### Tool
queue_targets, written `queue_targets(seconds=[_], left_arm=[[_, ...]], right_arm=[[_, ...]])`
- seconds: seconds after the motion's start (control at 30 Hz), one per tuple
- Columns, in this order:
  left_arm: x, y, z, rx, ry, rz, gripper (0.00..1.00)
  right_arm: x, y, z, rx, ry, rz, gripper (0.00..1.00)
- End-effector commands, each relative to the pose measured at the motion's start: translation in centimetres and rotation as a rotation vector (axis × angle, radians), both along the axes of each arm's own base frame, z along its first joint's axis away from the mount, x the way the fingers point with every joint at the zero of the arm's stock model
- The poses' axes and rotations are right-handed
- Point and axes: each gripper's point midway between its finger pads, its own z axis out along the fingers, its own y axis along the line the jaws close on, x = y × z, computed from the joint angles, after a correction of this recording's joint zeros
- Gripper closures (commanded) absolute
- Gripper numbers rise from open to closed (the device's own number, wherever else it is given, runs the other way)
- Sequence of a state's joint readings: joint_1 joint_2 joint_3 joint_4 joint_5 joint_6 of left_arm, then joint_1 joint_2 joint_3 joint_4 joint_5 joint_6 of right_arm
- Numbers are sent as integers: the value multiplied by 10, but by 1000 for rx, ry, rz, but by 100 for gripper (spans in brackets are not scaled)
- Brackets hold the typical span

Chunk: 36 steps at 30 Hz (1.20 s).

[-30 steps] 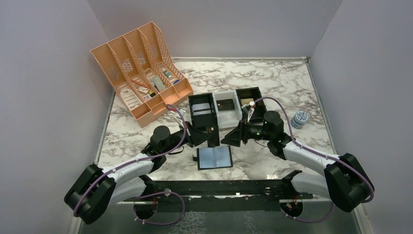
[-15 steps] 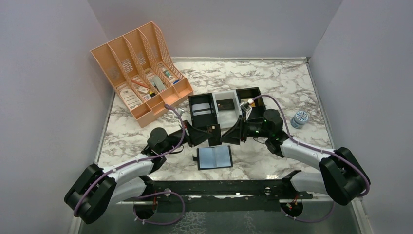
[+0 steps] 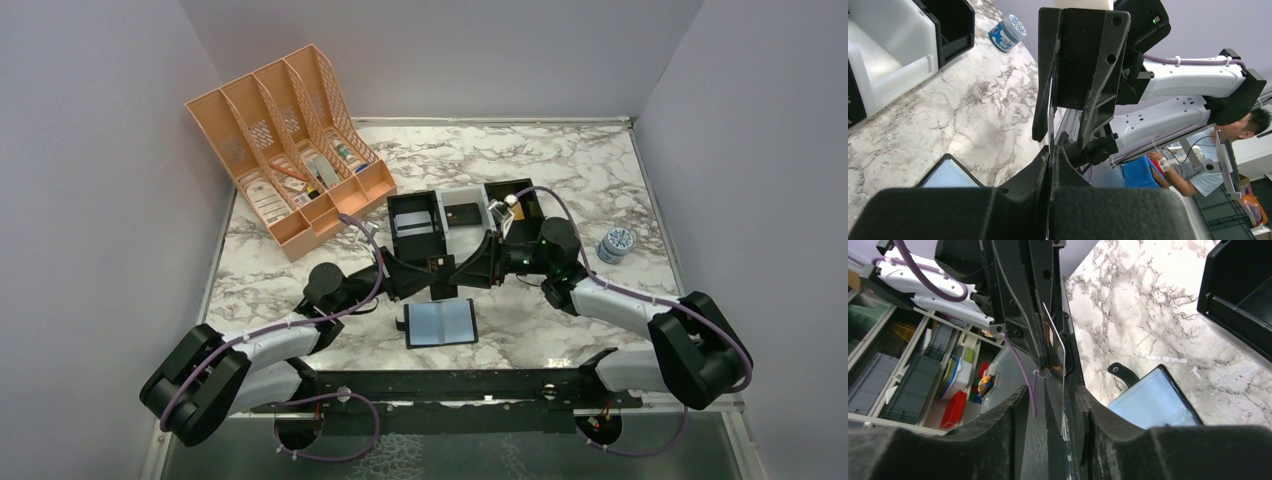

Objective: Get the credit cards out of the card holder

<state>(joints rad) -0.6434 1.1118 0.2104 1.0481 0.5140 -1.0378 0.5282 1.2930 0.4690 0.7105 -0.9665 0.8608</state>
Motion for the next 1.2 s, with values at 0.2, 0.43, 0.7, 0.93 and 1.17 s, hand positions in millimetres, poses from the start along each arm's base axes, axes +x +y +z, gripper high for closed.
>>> queue_targets(seconds=[0.2,0.43,0.7,0.93,1.17], left_arm=[[-10,-2,8,-52,-41,-53,100],[-11,-1,11,-63,-46,-55,100],[-10,-1,10,-62,-40,-49,100],[-11,1,12,-69,-52,-46,100],[-10,1,8,-62,-48,-39,100]], right_arm=[[0,4,17,53,-22,51,72],[-1,6,16,57,-10,67,79],[-1,14,13,24,-2,88,90],[-4,14,13,43,25,93,99],[-4,12,13,42,28,66,99]])
